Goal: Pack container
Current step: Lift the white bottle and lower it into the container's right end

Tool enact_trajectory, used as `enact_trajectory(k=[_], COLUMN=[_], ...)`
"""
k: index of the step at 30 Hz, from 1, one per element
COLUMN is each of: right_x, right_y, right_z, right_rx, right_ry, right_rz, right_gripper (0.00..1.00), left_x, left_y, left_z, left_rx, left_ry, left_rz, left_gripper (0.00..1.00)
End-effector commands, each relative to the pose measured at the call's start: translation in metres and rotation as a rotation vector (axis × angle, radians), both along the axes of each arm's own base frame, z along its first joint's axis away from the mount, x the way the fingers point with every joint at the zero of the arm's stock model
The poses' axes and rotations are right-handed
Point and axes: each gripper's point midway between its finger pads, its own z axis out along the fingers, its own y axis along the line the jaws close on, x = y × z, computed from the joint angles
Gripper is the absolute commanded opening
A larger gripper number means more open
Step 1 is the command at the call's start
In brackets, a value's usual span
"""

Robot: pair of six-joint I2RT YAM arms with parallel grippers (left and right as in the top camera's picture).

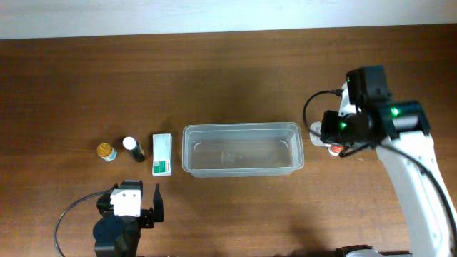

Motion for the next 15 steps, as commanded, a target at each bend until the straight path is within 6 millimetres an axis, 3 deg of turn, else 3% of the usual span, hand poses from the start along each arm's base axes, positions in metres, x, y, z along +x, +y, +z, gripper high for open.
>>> enact_trajectory(k=[1,4,7,15], right_x=[-0.010,-0.013,-0.013,0.009], right_y=[0.027,0.042,0.058,0.079], right_z=[0.040,0.046,0.039,-0.023], right_rx=[0.010,-0.004,0.002,-0.040], right_ry=[-0.140,-0.172,-0.147,0.039], right_rz=[0.089,0.144,0.162,0.146], right_gripper=[0.11,0.12,0.12,0.09], left_x=[0.000,0.000,0.000,0.000], left_y=[-0.001,-0.001,-0.001,-0.001], left_z=[0.001,0.001,0.001,0.001], left_rx=[0.002,0.002,0.002,0.002], left_ry=[-0.006,-0.006,-0.006,-0.006], left_rz=[-0.011,-0.011,-0.011,-0.011], left_gripper=[1.00,1.00,1.00,1.00])
